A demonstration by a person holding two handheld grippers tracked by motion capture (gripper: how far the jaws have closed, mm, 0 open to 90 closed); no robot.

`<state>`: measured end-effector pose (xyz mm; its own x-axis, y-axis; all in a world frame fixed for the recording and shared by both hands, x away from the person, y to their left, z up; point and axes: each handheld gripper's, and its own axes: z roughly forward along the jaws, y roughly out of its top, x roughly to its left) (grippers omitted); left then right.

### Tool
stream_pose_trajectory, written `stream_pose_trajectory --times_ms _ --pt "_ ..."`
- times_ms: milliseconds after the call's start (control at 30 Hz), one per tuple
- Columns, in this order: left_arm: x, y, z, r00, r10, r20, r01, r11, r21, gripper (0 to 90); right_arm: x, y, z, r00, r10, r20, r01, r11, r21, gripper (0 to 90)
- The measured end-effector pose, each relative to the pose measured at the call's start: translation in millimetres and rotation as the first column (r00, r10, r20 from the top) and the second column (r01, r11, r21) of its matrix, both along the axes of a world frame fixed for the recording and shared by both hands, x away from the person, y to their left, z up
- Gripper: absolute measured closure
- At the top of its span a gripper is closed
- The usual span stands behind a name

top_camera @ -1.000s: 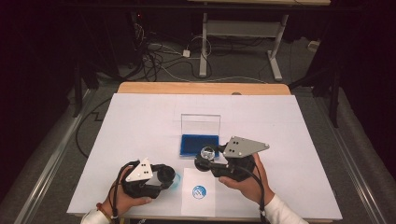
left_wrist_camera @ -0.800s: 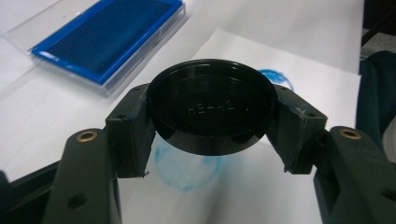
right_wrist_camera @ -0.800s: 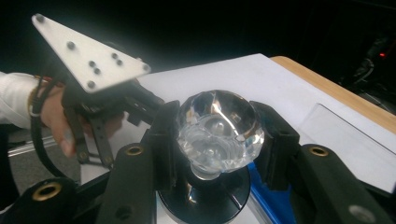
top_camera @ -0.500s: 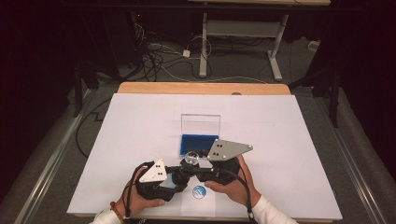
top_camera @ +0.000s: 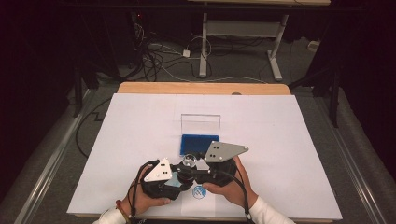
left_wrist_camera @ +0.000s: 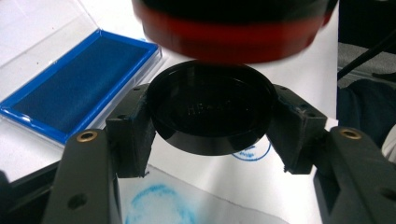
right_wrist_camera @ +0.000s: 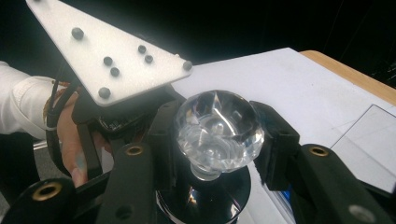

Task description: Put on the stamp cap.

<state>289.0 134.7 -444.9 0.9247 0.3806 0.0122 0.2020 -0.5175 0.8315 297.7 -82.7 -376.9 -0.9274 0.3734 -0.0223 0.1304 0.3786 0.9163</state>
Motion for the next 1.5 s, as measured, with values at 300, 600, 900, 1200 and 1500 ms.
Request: stream_pose_trajectory --times_ms 300,600,900,1200,1500 --pt "-0.6 0.2 4.8 1.0000 0.006 0.005 -0.006 0.9998 -0.018 36.2 -0.4 0.2 -4.6 1.0000 0.006 -0.008 -0.006 1.000 -0.014 56.8" --pt "-1.2 0.7 5.6 0.9999 0.005 0.010 -0.005 0.9997 -0.026 36.2 0.1 2.6 -8.8 0.9999 0.010 -0.008 -0.010 1.000 -0.028 56.8" --pt "-1.4 -0.2 4.4 1.0000 0.000 0.008 0.000 0.9998 -0.022 36.2 2.1 1.9 -11.9 0.9999 0.008 -0.012 -0.009 1.000 -0.028 56.8" --pt "-3.2 -0.7 4.2 0.9998 -0.006 0.018 0.006 0.9998 -0.020 36.2 1.9 1.1 -12.4 0.9999 0.012 -0.002 -0.012 1.000 -0.026 56.8" --pt "-5.0 -2.3 4.0 0.9989 -0.003 0.047 0.003 1.0000 0.006 36.2 1.8 2.1 -14.6 0.9998 0.019 -0.010 -0.019 0.999 -0.030 56.8"
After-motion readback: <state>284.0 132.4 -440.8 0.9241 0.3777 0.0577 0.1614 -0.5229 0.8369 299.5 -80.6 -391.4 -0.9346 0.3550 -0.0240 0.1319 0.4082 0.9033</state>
